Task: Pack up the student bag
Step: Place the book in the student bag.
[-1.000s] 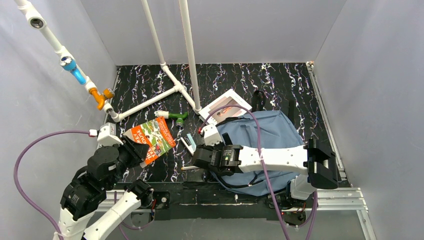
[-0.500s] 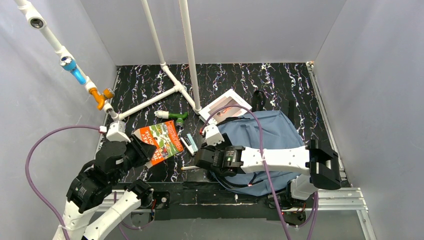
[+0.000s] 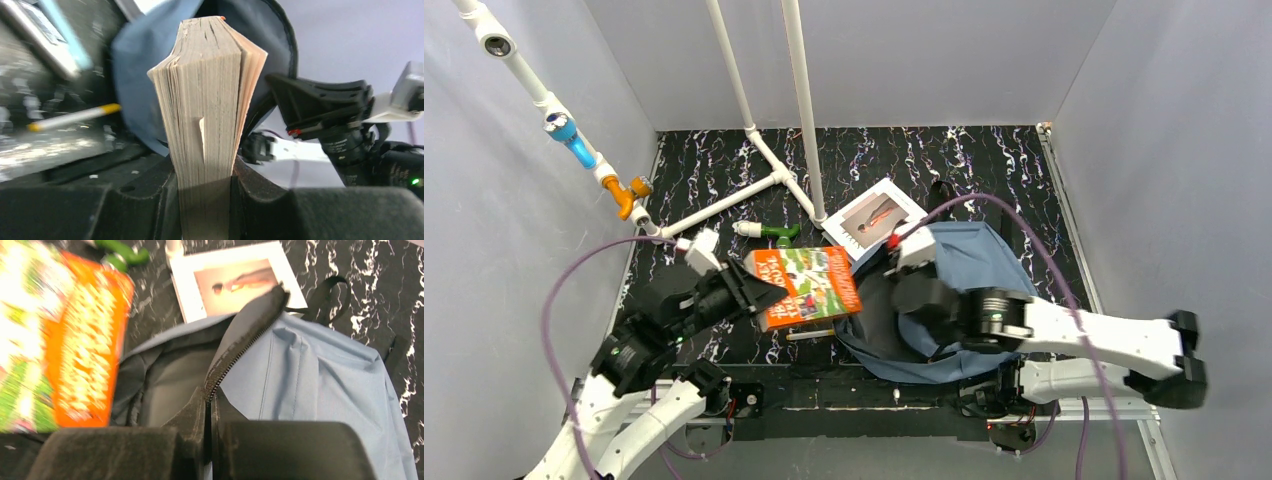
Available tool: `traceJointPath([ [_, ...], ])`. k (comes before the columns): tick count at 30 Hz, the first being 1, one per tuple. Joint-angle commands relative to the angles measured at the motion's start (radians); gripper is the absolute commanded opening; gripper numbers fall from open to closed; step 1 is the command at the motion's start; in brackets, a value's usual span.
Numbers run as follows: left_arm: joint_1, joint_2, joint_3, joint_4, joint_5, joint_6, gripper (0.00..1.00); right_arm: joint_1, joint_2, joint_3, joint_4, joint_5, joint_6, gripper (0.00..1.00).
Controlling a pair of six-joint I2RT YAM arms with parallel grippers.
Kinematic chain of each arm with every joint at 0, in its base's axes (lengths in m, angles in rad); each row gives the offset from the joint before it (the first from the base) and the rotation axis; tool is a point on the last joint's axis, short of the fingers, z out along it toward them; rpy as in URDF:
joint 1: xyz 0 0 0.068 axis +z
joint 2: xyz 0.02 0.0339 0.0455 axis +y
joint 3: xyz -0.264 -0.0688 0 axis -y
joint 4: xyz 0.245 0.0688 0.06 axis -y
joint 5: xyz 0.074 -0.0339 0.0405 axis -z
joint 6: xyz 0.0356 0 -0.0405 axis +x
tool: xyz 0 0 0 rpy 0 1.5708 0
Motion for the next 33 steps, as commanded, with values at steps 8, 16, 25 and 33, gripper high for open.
traceJointPath([
  [8, -0.003, 0.14, -0.246, 0.67, 0.389, -0.32, 0.0, -0.184, -0.207, 0.003, 0.158, -0.22, -0.17, 0.01],
  [16, -0.053, 0.314, -0.257, 0.794, 0.262, -0.326, 0.0, -0.191, -0.249, -0.005, 0.178, -0.214, -0.159, 0.01],
  [25, -0.174, 0.501, -0.189, 0.798, 0.129, -0.277, 0.0, -0.191, -0.355, 0.036, 0.173, -0.125, -0.13, 0.01],
  [33, -0.234, 0.701, -0.142, 0.996, 0.12, -0.32, 0.0, -0.191, -0.367, 0.026, 0.158, -0.146, -0.12, 0.01],
])
